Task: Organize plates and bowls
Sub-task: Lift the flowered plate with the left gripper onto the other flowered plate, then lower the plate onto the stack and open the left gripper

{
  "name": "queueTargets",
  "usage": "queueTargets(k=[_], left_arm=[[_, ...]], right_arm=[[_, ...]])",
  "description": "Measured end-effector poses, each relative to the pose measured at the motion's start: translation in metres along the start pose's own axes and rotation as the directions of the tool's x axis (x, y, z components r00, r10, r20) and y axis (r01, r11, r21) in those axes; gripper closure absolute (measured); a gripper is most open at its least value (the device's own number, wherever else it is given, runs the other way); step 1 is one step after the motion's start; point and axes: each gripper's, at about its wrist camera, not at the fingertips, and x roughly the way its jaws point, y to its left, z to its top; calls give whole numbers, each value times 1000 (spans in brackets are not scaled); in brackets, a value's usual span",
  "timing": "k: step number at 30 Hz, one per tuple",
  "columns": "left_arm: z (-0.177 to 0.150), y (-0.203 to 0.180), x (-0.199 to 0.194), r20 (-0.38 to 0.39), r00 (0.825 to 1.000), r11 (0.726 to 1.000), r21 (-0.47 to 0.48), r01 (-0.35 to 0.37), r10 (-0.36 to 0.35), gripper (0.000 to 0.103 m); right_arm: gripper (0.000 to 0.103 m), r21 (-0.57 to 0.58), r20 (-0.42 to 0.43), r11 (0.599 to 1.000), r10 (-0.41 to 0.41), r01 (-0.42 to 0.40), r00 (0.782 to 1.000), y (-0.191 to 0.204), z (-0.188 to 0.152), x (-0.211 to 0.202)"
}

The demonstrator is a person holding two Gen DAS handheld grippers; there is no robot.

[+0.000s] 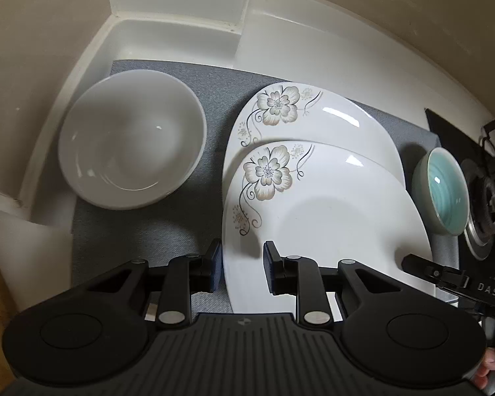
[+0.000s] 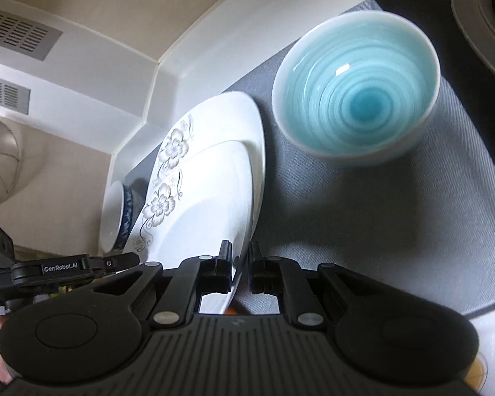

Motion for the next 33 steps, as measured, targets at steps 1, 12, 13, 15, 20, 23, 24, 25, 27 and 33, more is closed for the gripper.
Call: queueTargets(k=[1,12,13,15,20,23,24,25,27,33], left_arm=[[0,2,0,-3,1000,1000,-9,13,-13,77],[-36,22,-10,-26,987,980,-121,158,-162,77],[-40,22,-11,-13,987,979,-127,158,-161,77],[-45,22,-9,-8,986,976,-142,163,-165,77],[-53,31,-6,4,981,955,-225,192,-196,89],[-57,33,-8,13,977,950,-232,209,-212,89],[-58,33,-9,17,977,949,-235,209,-211,89],[-58,32,-10,16,978,951,-232,207,-209,89],[-57,31,-12,12,978,951,-232,206,-209,89],[-53,34,-9,3,971,938,-258,232,-239,89]], right_arm=[[93,-15,8,1000,-11,11,1000,1,1,0],[93,-26,45,999,-37,38,998,3,5,7],[93,-28,46,999,-38,39,998,3,5,8],[93,-24,51,999,-38,39,998,2,5,8],[93,-26,47,999,-30,31,998,0,8,8],[93,-19,44,999,-26,27,999,-1,8,7],[92,-11,41,1000,-24,24,999,-2,8,6],[90,-3,33,1000,-20,20,999,-2,9,6],[88,-2,20,1000,-20,20,1000,-1,8,4],[87,11,1,1000,-9,9,1000,2,-2,-13]])
